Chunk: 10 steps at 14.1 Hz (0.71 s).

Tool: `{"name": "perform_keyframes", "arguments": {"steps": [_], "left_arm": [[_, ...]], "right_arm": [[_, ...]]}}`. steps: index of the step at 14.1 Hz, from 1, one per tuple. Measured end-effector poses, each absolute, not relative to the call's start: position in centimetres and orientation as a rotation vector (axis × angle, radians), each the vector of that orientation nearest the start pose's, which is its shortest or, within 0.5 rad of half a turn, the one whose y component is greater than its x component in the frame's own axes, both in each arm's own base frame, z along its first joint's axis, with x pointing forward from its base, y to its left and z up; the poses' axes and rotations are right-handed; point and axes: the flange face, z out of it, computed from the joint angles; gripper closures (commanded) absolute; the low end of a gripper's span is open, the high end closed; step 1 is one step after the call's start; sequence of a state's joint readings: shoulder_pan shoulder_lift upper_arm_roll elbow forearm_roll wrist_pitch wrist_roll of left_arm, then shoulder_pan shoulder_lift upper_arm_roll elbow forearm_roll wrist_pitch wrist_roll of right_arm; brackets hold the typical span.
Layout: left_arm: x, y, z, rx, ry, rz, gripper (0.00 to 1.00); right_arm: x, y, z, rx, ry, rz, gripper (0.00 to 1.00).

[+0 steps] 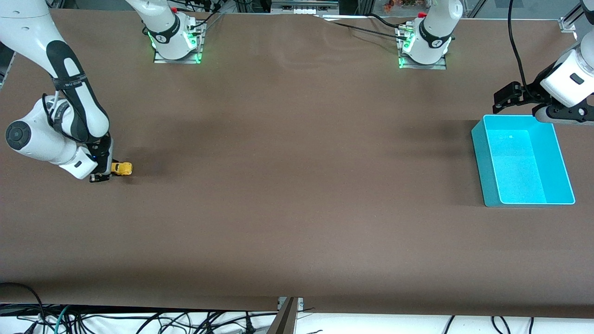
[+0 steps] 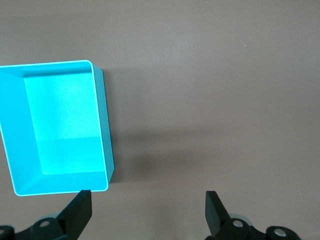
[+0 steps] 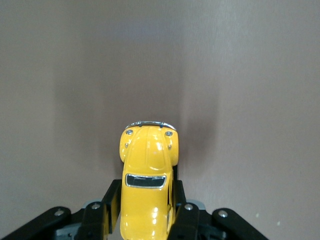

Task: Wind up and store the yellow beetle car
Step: 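Drag the held car backward along the table with the right gripper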

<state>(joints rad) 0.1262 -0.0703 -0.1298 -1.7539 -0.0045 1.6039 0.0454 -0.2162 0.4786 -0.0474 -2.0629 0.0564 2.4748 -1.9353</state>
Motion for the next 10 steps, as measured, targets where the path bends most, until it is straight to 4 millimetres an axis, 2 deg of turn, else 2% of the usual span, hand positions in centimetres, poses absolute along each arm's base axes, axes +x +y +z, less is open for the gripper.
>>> {"name": "perform_keyframes", "arguments": {"steps": [10], "left_arm": [[52.2, -0.9, 58.5, -3.131, 0.086, 0.155, 0.0]], "right_arm": [[55.1, -21.1, 19.3, 2.167, 2.319, -0.002, 0.7]]}}
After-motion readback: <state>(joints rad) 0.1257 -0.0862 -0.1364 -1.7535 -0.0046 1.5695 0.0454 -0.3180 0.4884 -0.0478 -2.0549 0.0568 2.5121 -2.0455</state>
